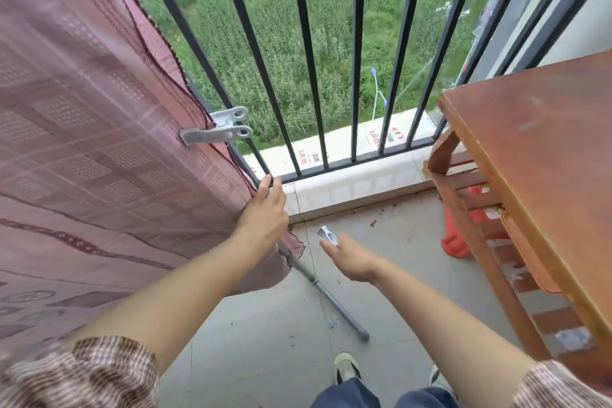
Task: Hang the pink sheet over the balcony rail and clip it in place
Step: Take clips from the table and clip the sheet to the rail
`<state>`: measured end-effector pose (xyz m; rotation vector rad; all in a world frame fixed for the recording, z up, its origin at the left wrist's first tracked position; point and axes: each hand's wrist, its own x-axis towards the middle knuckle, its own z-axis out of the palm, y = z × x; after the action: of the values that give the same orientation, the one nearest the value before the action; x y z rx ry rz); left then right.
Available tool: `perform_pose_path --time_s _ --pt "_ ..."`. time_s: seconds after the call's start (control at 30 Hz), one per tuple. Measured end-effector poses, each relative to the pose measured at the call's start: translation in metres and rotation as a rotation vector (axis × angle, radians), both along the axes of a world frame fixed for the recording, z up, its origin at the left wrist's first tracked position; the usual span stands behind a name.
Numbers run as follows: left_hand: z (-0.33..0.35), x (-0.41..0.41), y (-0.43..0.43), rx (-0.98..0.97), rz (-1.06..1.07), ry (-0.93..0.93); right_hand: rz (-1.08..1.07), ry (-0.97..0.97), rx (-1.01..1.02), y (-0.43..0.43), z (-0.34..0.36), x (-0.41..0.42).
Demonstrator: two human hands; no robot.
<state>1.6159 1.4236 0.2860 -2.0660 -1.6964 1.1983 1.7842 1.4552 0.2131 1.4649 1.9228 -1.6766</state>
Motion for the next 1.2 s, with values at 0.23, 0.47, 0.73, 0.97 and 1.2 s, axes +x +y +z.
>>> perform_pose_path --time_s 0.23,0.47,0.73,0.97,1.2 --pt "0.006 -0.004 0.018 -0.063 0.078 -0.156 0.085 0.03 0.066 -0.004 -0.007 -0.014" --pt "0.011 -0.011 0.016 -0.064 0.019 -0.238 0.194 0.0 0.368 0.0 0.0 -0.025" --pt "0.012 -0.007 0.019 -0.103 0.049 -0.202 0.381 0.07 0.518 0.012 0.01 -0.037" --pt "0.013 -0.005 0.02 -0.076 0.112 -0.224 0.319 0.154 0.501 0.022 0.006 -0.051" --pt "0.009 -0.007 0.019 -0.062 0.167 -0.263 0.269 0.2 0.434 0.019 -0.002 -0.06"
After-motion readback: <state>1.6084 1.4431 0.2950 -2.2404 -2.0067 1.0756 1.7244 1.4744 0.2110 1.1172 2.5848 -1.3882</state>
